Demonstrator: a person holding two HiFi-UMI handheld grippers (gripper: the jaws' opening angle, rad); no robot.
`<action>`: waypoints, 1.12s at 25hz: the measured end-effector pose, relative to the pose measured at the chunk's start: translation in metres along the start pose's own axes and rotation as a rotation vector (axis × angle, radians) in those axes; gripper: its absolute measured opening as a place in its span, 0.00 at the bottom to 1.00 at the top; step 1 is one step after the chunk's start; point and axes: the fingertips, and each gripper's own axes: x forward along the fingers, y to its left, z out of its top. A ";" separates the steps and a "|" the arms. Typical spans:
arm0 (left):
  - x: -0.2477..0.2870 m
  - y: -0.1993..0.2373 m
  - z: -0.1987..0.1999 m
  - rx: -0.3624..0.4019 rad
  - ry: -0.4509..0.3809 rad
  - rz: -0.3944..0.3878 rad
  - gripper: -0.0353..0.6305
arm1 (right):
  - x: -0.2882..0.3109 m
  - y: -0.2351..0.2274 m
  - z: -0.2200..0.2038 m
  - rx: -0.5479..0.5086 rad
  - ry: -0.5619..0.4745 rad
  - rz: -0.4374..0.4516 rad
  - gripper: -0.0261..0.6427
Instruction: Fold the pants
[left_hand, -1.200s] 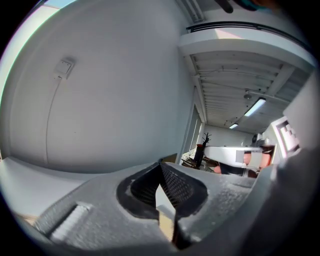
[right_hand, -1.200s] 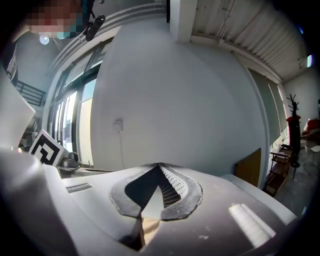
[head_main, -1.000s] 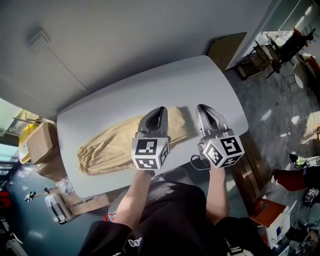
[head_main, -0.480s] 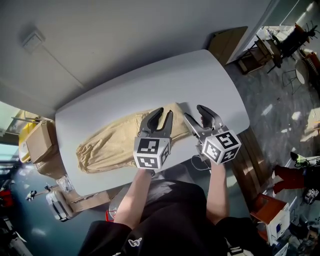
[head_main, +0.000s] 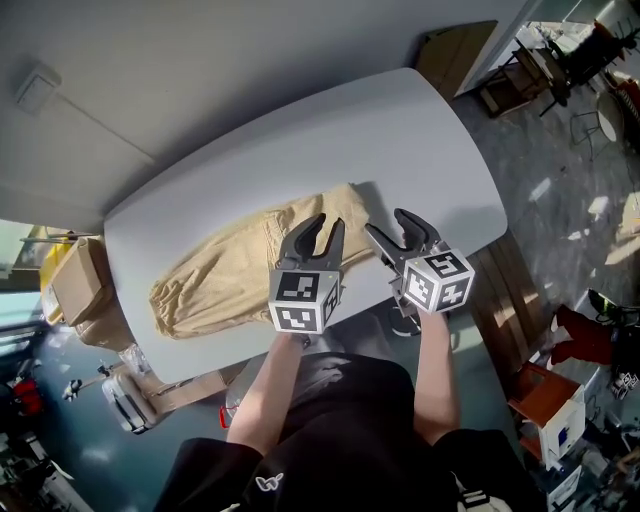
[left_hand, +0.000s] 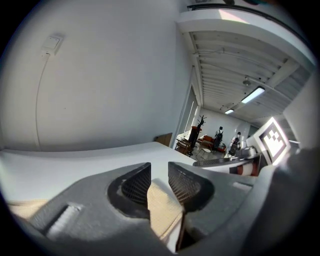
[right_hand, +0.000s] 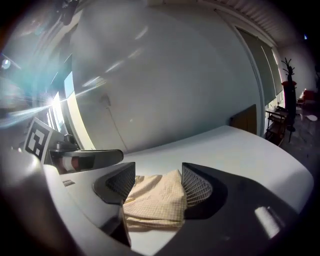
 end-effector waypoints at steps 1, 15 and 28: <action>0.002 0.000 -0.006 -0.002 0.015 0.000 0.22 | 0.002 -0.005 -0.008 0.015 0.017 -0.007 0.49; 0.020 0.011 -0.068 -0.065 0.151 0.029 0.22 | 0.030 -0.047 -0.091 0.149 0.186 -0.070 0.49; 0.027 0.020 -0.096 -0.111 0.194 0.042 0.22 | 0.048 -0.053 -0.134 0.222 0.289 -0.062 0.47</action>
